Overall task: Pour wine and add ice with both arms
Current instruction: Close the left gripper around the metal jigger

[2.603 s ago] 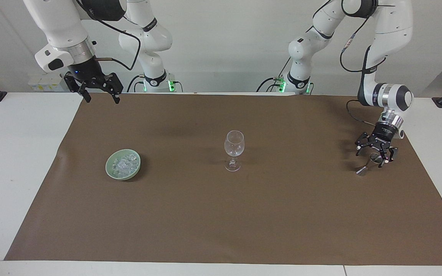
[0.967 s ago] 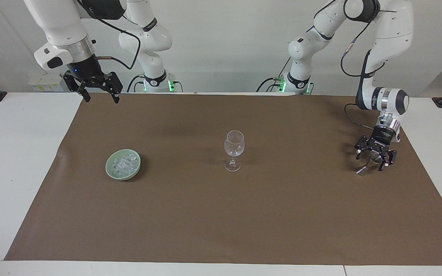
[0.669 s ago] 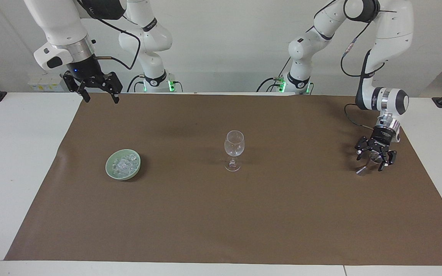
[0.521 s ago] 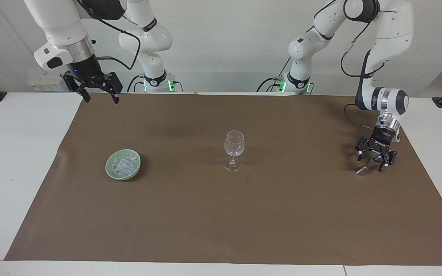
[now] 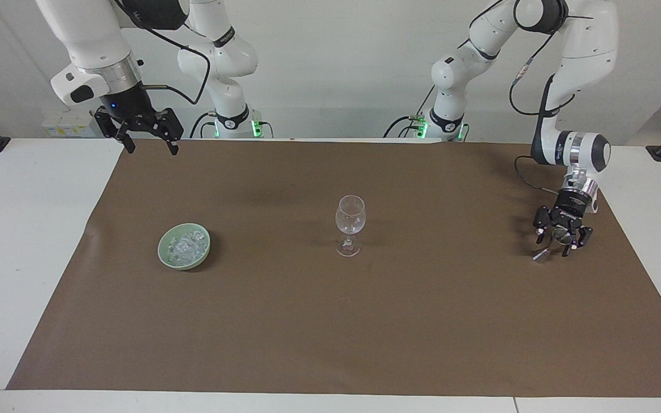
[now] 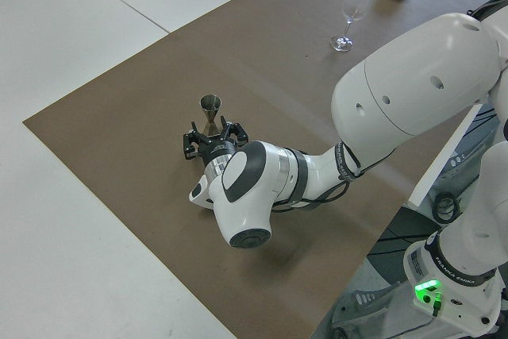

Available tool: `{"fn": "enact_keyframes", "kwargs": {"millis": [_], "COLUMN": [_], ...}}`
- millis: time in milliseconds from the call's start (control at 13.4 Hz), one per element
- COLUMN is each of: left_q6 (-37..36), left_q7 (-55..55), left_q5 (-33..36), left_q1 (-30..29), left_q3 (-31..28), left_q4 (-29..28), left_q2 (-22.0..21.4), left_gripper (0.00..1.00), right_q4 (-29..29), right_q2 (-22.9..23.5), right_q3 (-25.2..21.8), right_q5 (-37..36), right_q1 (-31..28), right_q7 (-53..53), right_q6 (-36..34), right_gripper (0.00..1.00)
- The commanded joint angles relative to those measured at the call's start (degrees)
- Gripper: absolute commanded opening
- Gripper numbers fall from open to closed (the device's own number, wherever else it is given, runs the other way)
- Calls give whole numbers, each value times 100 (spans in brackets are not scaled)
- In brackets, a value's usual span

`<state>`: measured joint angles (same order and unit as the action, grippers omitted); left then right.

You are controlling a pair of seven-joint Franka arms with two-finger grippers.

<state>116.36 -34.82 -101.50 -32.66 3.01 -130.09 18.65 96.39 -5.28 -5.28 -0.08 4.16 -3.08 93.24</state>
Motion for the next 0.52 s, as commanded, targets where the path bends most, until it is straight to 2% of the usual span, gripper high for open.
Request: {"fn": "enact_keyframes", "kwargs": {"millis": [0, 446], "left_q6": [-69, -87], "left_q7": [124, 151], "left_q5": [-177, -256], "left_q1": [58, 119], "left_q3": [-38, -38], "left_q4": [-25, -60], "left_q2": [33, 24], "left_gripper": [64, 55], "right_q4": [143, 143], "right_q2": [-131, -131], "right_q3": [18, 18], "right_q5": [122, 122], "right_q1": [-38, -38], "right_q7": [123, 123], "right_q6": [10, 10], "right_gripper": [100, 100]}}
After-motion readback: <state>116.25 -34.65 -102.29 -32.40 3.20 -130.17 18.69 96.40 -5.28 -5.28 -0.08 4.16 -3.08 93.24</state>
